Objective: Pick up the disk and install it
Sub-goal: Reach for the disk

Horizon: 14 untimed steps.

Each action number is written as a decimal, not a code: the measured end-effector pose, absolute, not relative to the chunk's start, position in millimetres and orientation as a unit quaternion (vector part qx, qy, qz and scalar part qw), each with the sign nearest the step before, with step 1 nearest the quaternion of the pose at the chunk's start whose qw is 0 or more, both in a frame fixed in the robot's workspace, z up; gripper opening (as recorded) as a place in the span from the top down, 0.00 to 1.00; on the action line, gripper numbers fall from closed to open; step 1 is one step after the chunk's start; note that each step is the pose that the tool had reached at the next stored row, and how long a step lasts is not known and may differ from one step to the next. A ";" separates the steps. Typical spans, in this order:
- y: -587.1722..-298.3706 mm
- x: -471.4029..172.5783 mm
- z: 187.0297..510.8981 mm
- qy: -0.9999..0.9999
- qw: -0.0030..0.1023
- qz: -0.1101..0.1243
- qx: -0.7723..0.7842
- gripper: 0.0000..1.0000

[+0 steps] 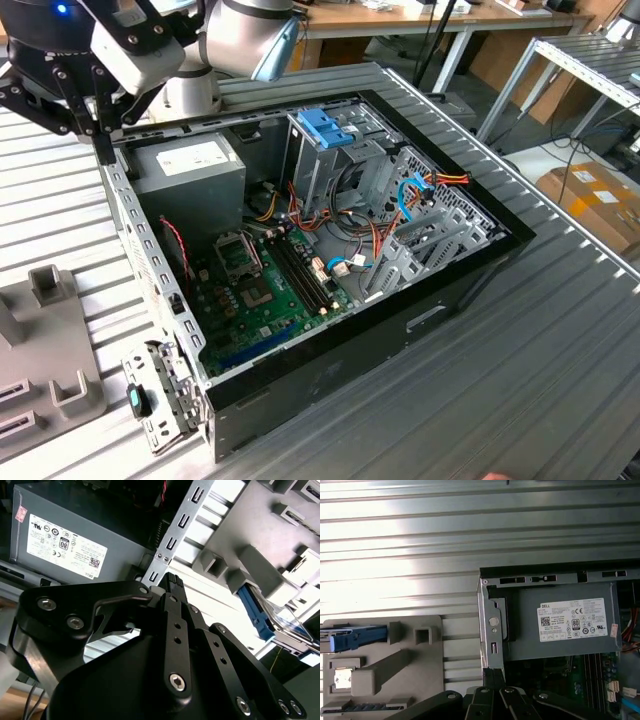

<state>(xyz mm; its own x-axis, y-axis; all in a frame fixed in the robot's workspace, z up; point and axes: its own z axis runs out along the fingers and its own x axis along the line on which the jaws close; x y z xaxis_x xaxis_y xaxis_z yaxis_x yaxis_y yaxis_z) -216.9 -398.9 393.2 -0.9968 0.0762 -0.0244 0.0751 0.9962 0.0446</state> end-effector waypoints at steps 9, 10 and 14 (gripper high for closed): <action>-398.9 -219.6 393.2 0.999 0.013 0.022 0.038 0.89; -398.9 -220.0 393.2 0.999 0.013 0.022 0.038 0.89; -398.9 -221.5 393.2 0.999 0.013 0.022 0.038 0.89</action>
